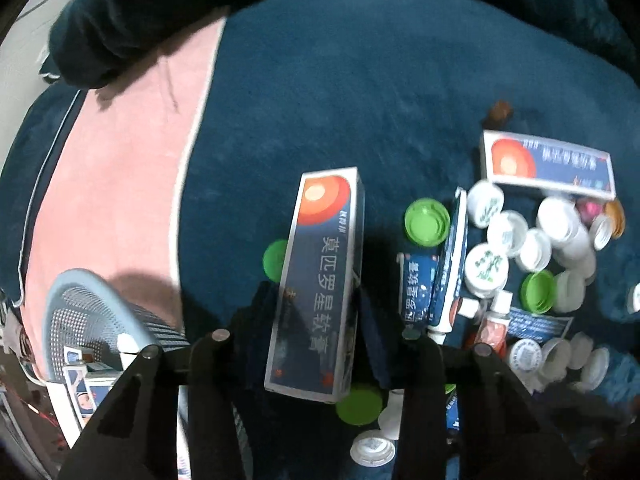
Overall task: Organize objects
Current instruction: 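Grasp a blue-and-white ointment box with the left gripper while the right grasps an ointment tube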
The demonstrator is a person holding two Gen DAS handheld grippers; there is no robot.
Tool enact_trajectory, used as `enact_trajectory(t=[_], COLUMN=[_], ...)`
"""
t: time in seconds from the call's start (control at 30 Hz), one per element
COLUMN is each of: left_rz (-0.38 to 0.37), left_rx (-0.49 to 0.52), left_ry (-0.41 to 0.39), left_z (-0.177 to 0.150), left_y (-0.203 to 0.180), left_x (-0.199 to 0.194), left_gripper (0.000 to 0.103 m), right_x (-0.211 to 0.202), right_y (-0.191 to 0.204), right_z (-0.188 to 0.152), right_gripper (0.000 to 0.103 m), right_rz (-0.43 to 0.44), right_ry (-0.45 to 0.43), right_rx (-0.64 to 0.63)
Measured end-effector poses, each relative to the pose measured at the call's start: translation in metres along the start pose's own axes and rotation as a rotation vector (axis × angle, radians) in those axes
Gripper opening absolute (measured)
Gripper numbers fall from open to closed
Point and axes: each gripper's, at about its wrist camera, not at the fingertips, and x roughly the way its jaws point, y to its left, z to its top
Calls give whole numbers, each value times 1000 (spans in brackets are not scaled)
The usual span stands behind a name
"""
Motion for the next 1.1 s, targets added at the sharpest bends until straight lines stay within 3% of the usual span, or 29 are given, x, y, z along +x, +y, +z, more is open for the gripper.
enact_trajectory(t=[0.17,0.3,0.53,0.6,0.67,1.0,1.1], left_rz=[1,3,-11,-15,-22,8,-14], left_rx=[-11,-4,23,23,25,35,30], left_ry=[-36,-27,3,11,19,49,55], left_z=[2,0,-6,-7,-6,-10,-10], left_y=[6,8,0,-2,-2,-13,-12], left_x=[-14,-14,-2,3,8,31,31], left_gripper=[43,43,43,43,43,50,40], right_x=[14,27,42,49,53,21,20], right_y=[15,17,22,22,19,9,8], right_z=[-2,-2,-5,-5,-6,3,7], right_gripper=[101,68,52,31,21,19,19], right_rz=[22,11,-3,-33,-49,-25,-18], right_ry=[7,22,17,24,27,-40,-49], right_rx=[-26,-28,-40,-51,-48,-11,3])
